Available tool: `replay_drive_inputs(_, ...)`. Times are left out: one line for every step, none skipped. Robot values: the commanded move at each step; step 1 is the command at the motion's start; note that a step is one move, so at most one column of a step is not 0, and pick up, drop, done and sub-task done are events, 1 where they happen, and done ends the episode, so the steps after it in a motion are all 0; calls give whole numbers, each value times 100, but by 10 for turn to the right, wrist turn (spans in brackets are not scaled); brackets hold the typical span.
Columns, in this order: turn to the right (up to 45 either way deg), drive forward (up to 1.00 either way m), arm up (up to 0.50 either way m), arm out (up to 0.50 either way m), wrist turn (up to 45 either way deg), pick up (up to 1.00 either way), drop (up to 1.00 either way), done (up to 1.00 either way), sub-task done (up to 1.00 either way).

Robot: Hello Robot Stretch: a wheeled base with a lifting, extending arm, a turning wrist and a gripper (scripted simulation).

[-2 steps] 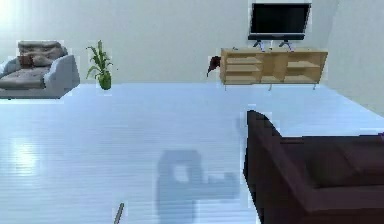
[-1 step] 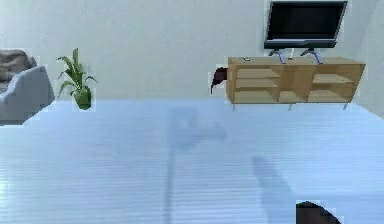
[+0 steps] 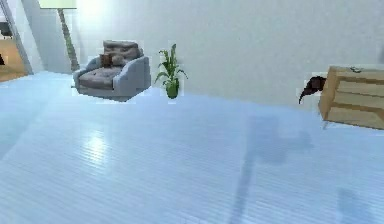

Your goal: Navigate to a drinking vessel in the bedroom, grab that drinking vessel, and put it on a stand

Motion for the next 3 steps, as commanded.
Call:
replay_drive_inputs(0,80,0,0,0,0,0,0,0)
replay_drive_inputs(-450,0,0,0,0,0,0,0,0)
replay_drive_inputs(-30,0,0,0,0,0,0,0,0)
